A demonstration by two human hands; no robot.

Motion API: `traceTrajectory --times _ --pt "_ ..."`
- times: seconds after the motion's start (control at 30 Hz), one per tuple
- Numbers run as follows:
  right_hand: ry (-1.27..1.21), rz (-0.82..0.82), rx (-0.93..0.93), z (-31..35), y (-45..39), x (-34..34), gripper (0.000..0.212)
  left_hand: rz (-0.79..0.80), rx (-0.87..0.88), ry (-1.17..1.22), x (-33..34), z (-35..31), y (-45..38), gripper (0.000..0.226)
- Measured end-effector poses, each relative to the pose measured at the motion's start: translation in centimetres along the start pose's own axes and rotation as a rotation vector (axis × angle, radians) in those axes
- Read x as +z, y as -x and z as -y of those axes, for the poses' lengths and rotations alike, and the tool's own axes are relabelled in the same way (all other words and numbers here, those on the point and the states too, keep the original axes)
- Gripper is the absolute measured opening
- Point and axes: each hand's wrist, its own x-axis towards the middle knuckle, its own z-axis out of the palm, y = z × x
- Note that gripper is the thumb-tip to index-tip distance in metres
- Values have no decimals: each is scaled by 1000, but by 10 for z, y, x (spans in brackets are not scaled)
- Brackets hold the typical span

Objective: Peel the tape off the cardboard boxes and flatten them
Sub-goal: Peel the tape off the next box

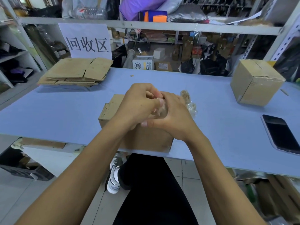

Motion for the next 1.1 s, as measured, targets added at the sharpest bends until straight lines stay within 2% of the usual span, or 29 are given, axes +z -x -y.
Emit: traceTrajectory --times 0.13,0.27,0.37,0.5,0.57,0.67,0.77,0.93,1.1 --pt "-27 -22 -7 -1 0 1 93 -5 -47 173 3 -3 2 30" --pt "-235 -81 5 -8 4 5 68 62 -3 219 9 -7 0 32" --pt "-366 -78 14 -16 6 5 60 53 58 163 8 0 -1 27" --pt "-485 -55 8 -23 11 -9 32 -17 95 67 11 7 -3 14" --pt "-503 -81 -12 -28 11 -16 33 -60 86 61 16 9 -5 8" --pt "-481 -79 -61 -28 7 -22 36 -120 111 -23 21 12 -9 20" --pt "-436 -80 -100 -29 6 -25 29 -148 140 -102 22 12 -10 27" --pt "-442 -98 -79 -31 5 -27 23 -84 152 -114 20 14 -7 28" --pt "-441 -70 -69 -33 4 -31 22 -44 295 -415 27 14 0 23"
